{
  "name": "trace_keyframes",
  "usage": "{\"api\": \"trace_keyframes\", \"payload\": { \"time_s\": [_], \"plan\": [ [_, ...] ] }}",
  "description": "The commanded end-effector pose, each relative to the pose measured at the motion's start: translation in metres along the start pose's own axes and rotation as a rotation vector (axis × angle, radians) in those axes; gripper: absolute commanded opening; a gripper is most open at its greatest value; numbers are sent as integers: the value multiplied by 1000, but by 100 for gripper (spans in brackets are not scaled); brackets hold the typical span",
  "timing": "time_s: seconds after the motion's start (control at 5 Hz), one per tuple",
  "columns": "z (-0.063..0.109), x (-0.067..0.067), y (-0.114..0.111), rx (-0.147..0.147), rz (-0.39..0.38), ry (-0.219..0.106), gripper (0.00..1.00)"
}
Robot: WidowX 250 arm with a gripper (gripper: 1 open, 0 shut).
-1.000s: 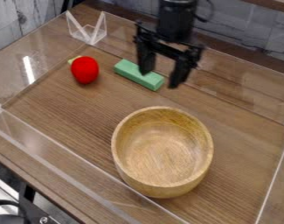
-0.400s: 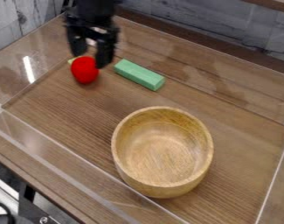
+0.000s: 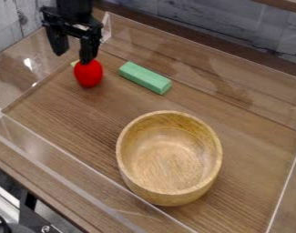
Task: Move the red fruit to the right side of the table
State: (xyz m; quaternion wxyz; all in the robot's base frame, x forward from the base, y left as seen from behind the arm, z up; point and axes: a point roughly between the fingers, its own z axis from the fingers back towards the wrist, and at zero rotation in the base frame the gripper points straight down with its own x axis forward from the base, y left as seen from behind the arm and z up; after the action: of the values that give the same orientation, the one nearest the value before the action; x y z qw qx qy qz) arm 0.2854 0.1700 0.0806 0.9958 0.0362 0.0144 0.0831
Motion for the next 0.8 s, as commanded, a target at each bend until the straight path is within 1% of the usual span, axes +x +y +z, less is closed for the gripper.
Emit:
{"api": "trace_keyframes", "payload": {
  "time_s": [0.0,0.2,0.6],
  "plan": [
    [18,5,7,30,45,-62,100],
    [19,2,7,34,69,-63,100],
    [7,2,24,40,129,-64,100]
  ]
}}
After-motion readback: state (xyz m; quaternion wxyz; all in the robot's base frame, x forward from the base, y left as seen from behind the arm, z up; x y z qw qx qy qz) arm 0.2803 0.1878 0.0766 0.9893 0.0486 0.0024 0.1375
